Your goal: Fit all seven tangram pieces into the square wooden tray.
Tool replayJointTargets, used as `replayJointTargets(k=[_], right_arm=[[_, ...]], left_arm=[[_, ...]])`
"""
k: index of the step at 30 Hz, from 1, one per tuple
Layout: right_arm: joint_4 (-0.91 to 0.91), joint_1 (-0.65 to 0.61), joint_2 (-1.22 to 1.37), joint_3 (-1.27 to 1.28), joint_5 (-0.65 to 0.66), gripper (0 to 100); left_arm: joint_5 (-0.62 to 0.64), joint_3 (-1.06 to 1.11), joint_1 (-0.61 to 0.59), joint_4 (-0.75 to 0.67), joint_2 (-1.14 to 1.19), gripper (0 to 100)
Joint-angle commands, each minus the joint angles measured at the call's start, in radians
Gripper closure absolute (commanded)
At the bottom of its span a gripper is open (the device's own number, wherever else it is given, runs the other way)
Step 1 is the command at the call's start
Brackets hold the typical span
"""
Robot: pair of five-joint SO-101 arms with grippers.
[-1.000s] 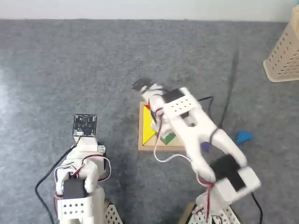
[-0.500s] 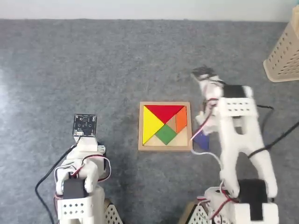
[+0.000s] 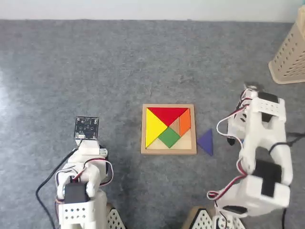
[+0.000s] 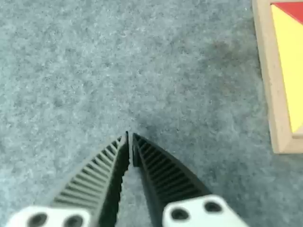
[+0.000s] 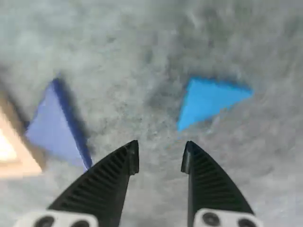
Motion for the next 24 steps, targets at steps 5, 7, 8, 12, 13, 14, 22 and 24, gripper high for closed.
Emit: replayJointTargets(k=[5, 7, 8, 12, 13, 14, 22, 24], right_arm=[[-0.027, 0.015, 0.028, -0.114, -0.411, 83.6], [-0.024, 0.047, 0.030, -0.118, -0.456, 83.6], [-0.025, 0.067, 0.030, -0.118, -0.468, 83.6], [-0.028, 0.163, 0.031, -0.120, -0.471, 83.6], [-0.033, 0.174, 0.031, -0.120, -0.470, 83.6], [-0.048, 0.179, 0.031, -0.115, -0.468, 83.6], [-0.120, 0.180, 0.031, -0.100, -0.166, 83.9], [-0.130, 0.180, 0.028, -0.107, 0.009, 83.9]], left_arm=[[0.008, -0.012, 0.005, 0.005, -0.017, 99], [0.008, -0.012, 0.005, 0.005, -0.017, 99], [0.008, -0.012, 0.005, 0.005, -0.017, 99], [0.008, -0.012, 0.005, 0.005, -0.017, 99], [0.008, -0.012, 0.005, 0.005, -0.017, 99], [0.008, -0.012, 0.005, 0.005, -0.017, 99], [0.008, -0.012, 0.005, 0.005, -0.017, 99], [0.008, -0.012, 0.005, 0.005, -0.017, 99]])
